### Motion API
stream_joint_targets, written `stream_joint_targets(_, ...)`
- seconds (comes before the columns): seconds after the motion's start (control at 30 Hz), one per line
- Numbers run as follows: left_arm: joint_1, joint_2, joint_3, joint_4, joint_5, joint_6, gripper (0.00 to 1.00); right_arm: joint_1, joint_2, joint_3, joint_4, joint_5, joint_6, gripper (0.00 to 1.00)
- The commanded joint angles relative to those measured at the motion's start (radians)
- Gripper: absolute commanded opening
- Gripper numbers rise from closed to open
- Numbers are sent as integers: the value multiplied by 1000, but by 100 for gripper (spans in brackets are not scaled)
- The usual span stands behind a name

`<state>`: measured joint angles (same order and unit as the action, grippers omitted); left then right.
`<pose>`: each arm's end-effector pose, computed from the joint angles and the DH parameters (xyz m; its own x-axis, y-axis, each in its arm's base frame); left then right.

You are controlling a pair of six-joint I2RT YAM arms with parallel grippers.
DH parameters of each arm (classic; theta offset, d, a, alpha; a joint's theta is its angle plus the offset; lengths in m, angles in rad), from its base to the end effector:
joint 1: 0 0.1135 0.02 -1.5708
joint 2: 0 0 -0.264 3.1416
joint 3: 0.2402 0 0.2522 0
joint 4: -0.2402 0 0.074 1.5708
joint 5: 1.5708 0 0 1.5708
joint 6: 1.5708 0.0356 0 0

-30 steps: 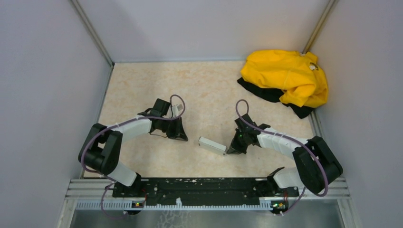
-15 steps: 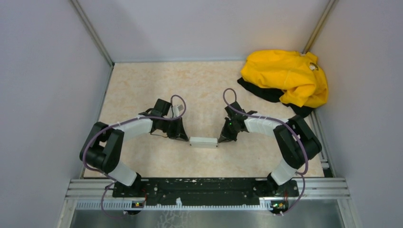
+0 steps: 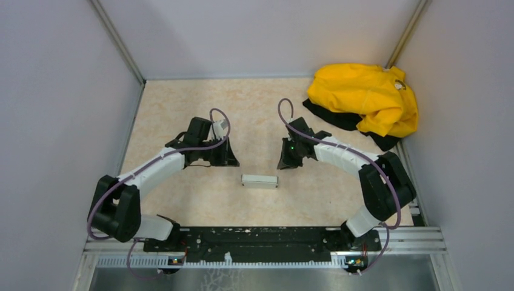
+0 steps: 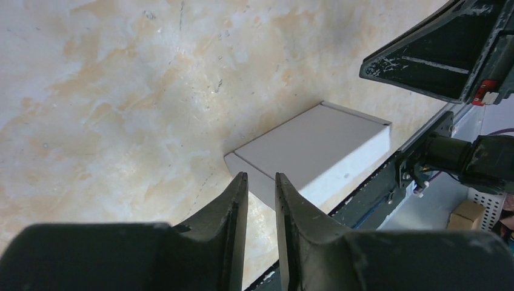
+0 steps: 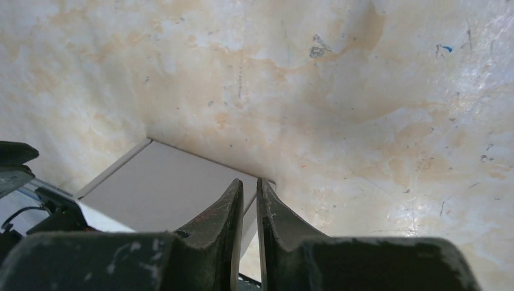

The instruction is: Fold the paper box

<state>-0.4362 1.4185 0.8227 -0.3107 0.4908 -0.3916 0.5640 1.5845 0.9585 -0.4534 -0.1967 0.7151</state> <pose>0.2479 -0.1341 0.2037 -0.9023 0.0492 -0.4282 0.3155 0.7523 -0.5783 0.2571 0.1709 0.1865 -0.9574 0.1553 -0.2433 0.0339 0.8976 0.4395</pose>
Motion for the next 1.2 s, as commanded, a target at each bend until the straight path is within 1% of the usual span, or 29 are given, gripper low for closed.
stream_joint_targets(0.0, -4, -89, 53, -37, -41, -12, 30, 5, -92, 78, -42, 2, -157, 14)
stream_joint_targets(0.13, -5, -109, 59, -18, -18, -32, 31, 45, -98, 118, -75, -9, -208, 15)
stream_joint_targets(0.33, -26, -69, 29, 57, 12, -32, 30, 113, -58, 150, -109, -22, -238, 15)
stream_joint_targets(0.43, -36, -34, 2, 87, 30, -25, 27, 155, -47, 147, -129, -14, -239, 13)
stream_joint_targets(0.5, -59, -47, -22, 100, 29, -29, 26, 194, -67, 129, -141, 7, -235, 12)
stream_joint_targets(0.7, -154, -193, -137, 85, -27, -84, 25, 286, -200, 3, -142, 39, -161, 11)
stream_joint_targets(0.8, -213, -312, -170, 14, -92, -121, 25, 319, -278, -58, -150, 67, -123, 11)
stream_joint_targets(0.87, -225, -400, -173, -51, -146, -133, 26, 323, -328, -82, -165, 83, -99, 11)
stream_joint_targets(0.93, -225, -473, -166, -89, -200, -130, 29, 324, -374, -90, -168, 89, -90, 13)
stream_joint_targets(1.0, -225, -509, -148, -127, -211, -126, 36, 325, -404, -91, -168, 78, -89, 20)
stream_joint_targets(1.07, -226, -494, -128, -163, -181, -126, 48, 329, -416, -98, -173, 67, -87, 36)
stream_joint_targets(1.1, -225, -479, -127, -172, -152, -129, 58, 334, -417, -104, -173, 69, -82, 43)
stream_joint_targets(1.13, -227, -466, -134, -174, -128, -133, 93, 345, -418, -117, -169, 79, -76, 51)
stream_joint_targets(1.17, -228, -457, -142, -175, -113, -139, 98, 361, -418, -131, -172, 110, -68, 56)
